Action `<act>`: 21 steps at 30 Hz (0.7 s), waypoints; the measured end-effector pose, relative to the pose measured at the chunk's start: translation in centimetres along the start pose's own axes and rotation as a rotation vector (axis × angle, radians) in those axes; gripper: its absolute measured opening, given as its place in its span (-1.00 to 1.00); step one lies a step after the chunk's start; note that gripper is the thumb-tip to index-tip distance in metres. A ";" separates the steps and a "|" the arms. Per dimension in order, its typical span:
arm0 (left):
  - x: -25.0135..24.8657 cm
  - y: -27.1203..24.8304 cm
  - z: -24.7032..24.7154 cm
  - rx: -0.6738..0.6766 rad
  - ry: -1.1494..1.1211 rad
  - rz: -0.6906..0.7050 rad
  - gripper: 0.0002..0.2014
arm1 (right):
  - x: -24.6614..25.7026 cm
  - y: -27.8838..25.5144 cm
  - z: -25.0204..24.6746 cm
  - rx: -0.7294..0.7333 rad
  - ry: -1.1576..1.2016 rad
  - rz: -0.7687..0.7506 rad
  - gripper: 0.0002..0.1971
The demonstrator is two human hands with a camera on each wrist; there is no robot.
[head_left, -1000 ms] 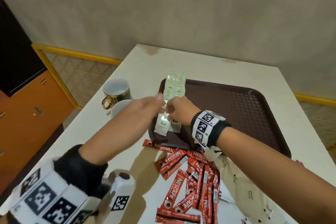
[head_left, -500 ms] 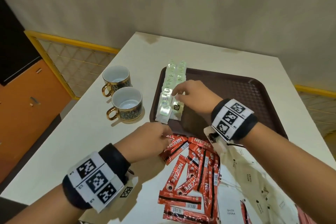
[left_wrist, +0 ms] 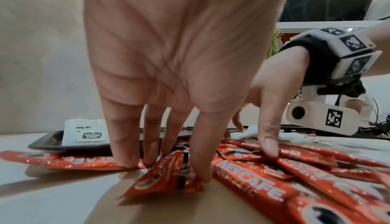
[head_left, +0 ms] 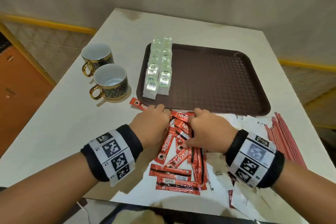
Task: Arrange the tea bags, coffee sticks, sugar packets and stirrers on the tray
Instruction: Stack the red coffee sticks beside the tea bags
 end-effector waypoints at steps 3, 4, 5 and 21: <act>0.6 -0.6 -0.2 0.017 -0.008 -0.015 -0.61 | 0.1 -0.1 -0.4 0.000 0.080 -0.023 -0.44; 0.9 -0.7 -0.5 0.003 -0.008 -0.019 -0.57 | -0.1 0.0 -0.9 -0.012 0.093 -0.013 -0.42; 1.3 -0.7 -0.7 -0.011 -0.005 -0.027 -0.53 | -0.3 0.1 -1.3 -0.023 0.092 0.003 -0.39; 3.4 0.3 0.3 -0.024 0.075 -0.136 -0.73 | 0.9 3.2 -1.1 -0.182 0.184 0.009 -0.81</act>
Point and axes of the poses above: each hand's wrist, its own y-axis towards the middle knuckle, its own z-axis out of the palm, x = y × z, the point moved 6 cm from there along y, towards the middle knuckle, and after that the axes turned 1 degree about -x, right-handed, at the moved point
